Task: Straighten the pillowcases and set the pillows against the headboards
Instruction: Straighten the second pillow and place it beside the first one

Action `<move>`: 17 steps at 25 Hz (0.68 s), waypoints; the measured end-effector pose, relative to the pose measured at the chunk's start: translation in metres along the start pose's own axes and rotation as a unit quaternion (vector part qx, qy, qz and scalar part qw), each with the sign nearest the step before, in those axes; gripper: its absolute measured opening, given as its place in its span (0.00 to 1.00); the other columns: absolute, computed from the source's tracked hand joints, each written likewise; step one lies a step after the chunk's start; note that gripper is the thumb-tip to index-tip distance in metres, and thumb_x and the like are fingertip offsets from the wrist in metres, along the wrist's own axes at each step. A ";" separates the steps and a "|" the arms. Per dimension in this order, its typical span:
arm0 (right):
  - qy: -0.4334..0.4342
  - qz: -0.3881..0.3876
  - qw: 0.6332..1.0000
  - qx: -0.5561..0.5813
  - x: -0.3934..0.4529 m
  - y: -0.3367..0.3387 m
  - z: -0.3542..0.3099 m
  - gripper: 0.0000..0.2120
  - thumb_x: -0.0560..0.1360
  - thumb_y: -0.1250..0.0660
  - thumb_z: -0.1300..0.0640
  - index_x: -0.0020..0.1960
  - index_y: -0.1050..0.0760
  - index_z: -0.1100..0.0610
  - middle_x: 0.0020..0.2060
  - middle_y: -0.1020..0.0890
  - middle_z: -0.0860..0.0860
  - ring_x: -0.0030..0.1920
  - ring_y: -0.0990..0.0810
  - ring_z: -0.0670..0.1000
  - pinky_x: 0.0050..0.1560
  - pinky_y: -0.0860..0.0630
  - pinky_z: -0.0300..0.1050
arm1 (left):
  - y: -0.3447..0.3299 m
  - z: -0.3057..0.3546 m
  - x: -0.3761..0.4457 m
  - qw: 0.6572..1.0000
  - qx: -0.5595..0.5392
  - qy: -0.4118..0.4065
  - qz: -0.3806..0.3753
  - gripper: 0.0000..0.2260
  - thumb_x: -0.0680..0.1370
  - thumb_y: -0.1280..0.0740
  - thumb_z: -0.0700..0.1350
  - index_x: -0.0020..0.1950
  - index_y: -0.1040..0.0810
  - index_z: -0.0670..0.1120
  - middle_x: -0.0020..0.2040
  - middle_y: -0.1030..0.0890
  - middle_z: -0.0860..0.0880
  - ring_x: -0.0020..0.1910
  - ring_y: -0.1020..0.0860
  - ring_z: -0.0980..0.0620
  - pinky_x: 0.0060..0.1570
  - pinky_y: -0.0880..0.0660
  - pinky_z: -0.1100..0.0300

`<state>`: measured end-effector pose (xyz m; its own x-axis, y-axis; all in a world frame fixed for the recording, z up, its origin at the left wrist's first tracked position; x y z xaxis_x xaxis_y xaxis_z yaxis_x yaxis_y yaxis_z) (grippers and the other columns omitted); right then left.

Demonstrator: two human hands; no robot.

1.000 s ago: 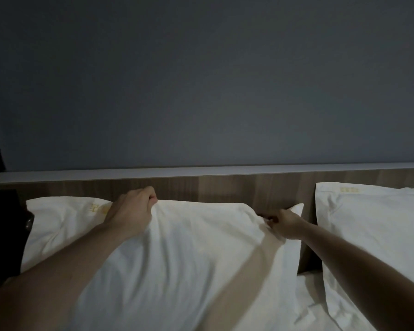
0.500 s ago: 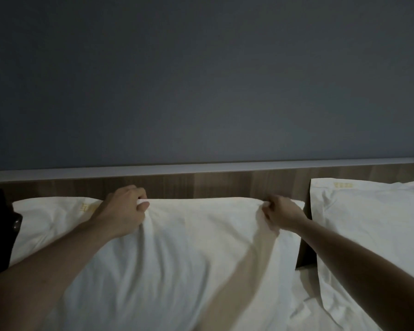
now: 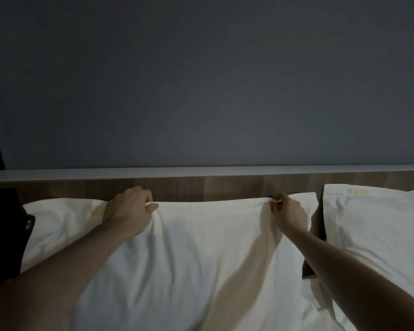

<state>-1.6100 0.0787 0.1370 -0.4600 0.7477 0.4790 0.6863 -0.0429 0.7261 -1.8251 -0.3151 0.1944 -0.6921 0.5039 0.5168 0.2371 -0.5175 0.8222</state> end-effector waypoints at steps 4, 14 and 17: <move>0.012 0.019 1.000 0.017 -0.006 0.009 -0.003 0.09 0.82 0.39 0.52 0.58 0.23 0.50 0.47 0.13 0.51 0.42 0.18 0.55 0.38 0.23 0.47 | 0.013 -0.011 -0.003 0.999 -0.036 0.000 -0.001 0.12 0.79 0.32 0.58 0.41 0.24 0.53 0.42 0.24 0.55 0.44 0.21 0.48 0.43 0.28 0.55; 0.166 -0.170 0.971 -0.031 -0.060 -0.046 -0.102 0.15 0.77 0.36 0.45 0.61 0.27 0.48 0.41 0.14 0.49 0.45 0.16 0.57 0.40 0.25 0.48 | 0.035 -0.048 -0.017 0.978 0.148 -0.014 -0.147 0.15 0.74 0.36 0.45 0.60 0.26 0.53 0.59 0.19 0.52 0.55 0.19 0.45 0.52 0.24 0.53; 0.150 -0.153 0.973 -0.080 -0.052 -0.050 -0.116 0.09 0.78 0.37 0.49 0.56 0.24 0.49 0.46 0.15 0.51 0.46 0.17 0.58 0.43 0.21 0.49 | 0.045 -0.060 -0.016 0.966 0.223 -0.016 -0.132 0.12 0.76 0.34 0.47 0.59 0.25 0.50 0.59 0.22 0.50 0.56 0.19 0.45 0.52 0.23 0.53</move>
<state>-1.6855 -0.0349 0.1335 -0.7898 0.5153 0.3327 0.4053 0.0313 0.9137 -1.8439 -0.3878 0.2091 -0.7486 0.6027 0.2762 0.3306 -0.0218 0.9435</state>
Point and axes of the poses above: each hand's wrist, its own x-axis towards the middle knuckle, its own y-axis out of the back of the hand, z = x × y, the point moved 9 cm from there along x, towards the middle knuckle
